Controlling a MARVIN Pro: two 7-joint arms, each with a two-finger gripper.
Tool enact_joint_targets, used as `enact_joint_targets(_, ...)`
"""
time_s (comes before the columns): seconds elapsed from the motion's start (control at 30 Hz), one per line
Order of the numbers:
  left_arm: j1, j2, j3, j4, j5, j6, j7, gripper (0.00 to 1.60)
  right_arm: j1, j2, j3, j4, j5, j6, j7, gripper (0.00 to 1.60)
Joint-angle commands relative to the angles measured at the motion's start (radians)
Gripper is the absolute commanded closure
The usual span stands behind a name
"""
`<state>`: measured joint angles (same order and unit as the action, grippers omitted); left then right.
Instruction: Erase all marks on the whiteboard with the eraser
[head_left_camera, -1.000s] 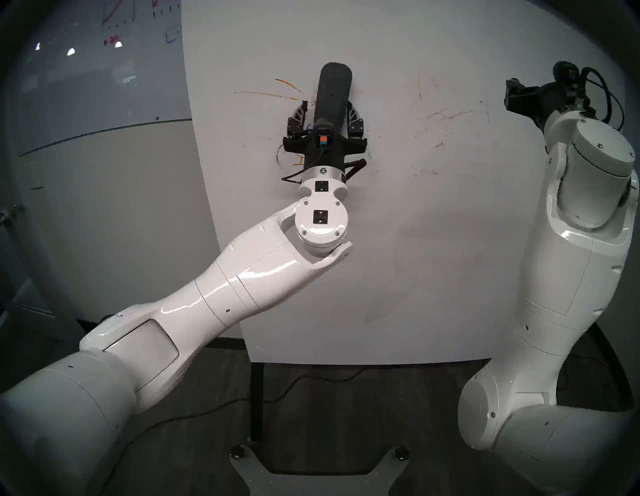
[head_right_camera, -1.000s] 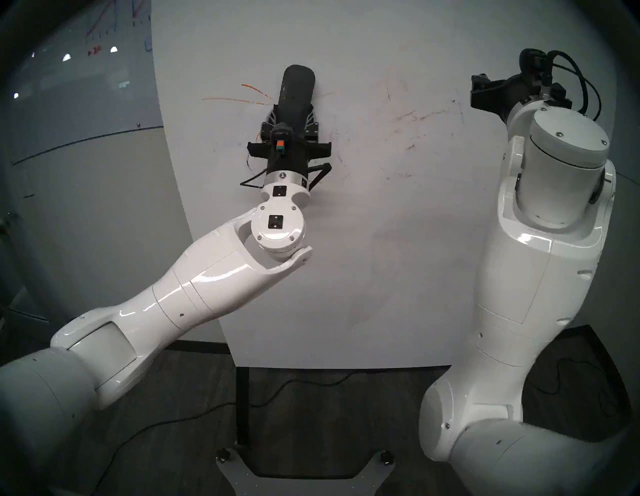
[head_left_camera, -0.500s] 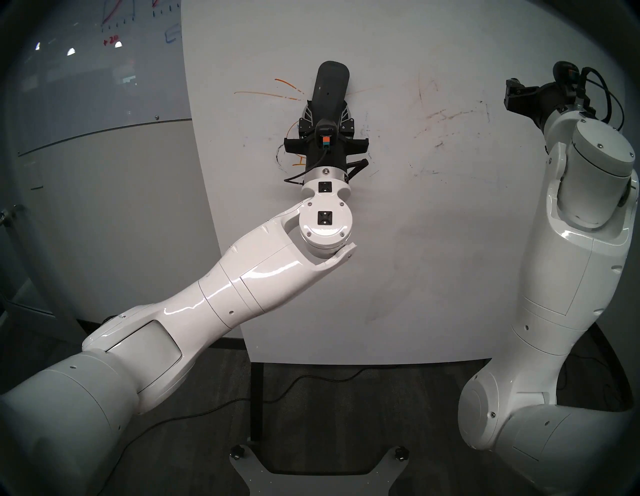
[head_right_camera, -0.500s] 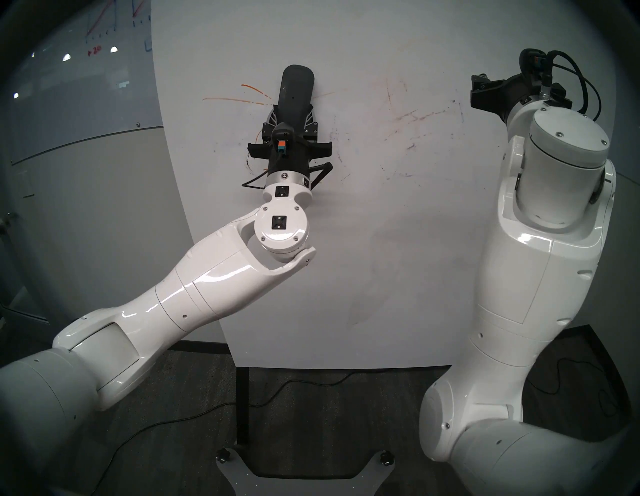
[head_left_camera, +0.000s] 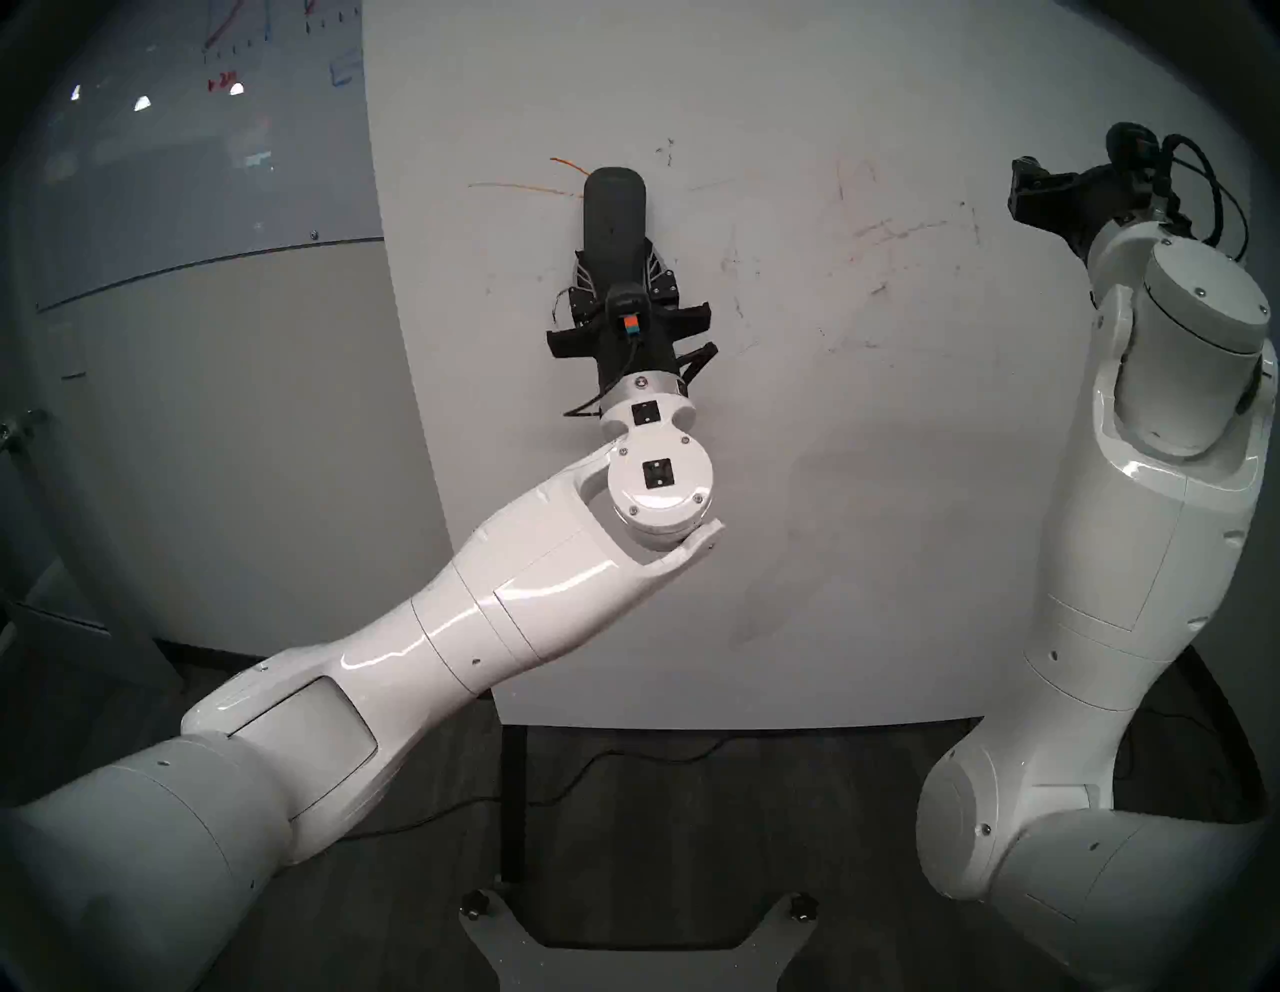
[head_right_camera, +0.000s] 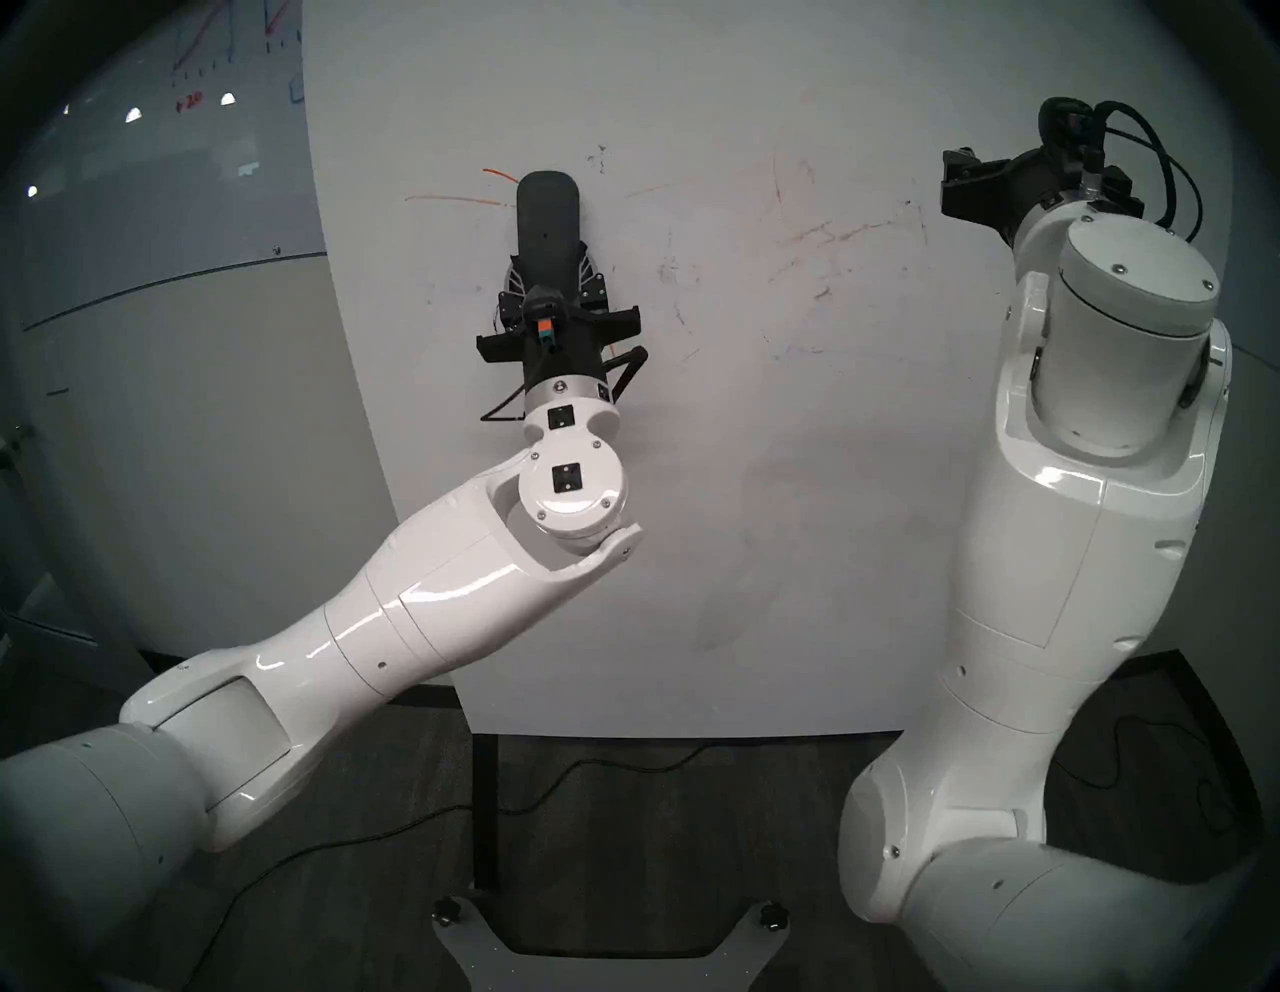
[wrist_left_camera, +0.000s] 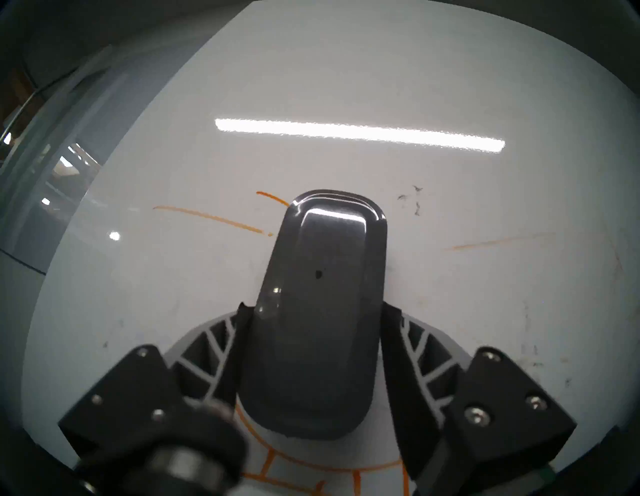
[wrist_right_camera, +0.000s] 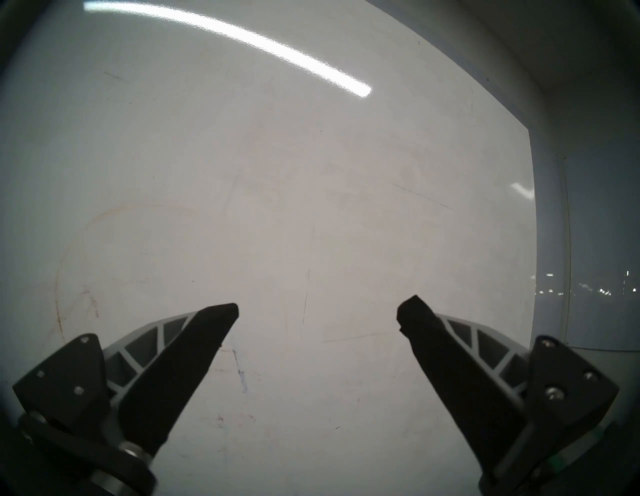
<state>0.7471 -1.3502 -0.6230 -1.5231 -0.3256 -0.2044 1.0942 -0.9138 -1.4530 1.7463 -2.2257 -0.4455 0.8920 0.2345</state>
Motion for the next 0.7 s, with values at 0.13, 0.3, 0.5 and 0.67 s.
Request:
enact_joint_targets(0.13,-0.007,0.032,0.037,-0.010,0.032,-0.074,-0.051,1.60,0.009,0.000,-0.003,-0.011,-0.001,0.001,-0.003,0.00)
enact_joint_targets(0.3,-0.017,0.059,0.056,0.010,0.061,-0.138,-0.088,1.60,0.009,0.000,-0.003,-0.011,0.000,0.001,-0.003,0.00)
enact_joint_targets(0.5,-0.028,0.059,0.078,0.065,0.134,-0.227,-0.080,1.60,0.009,0.000,-0.003,-0.011,0.000,0.001,-0.003,0.00)
enact_joint_targets(0.67,-0.037,0.039,0.090,0.125,0.221,-0.282,-0.038,1.60,0.008,0.001,-0.003,-0.011,0.001,0.001,-0.004,0.00)
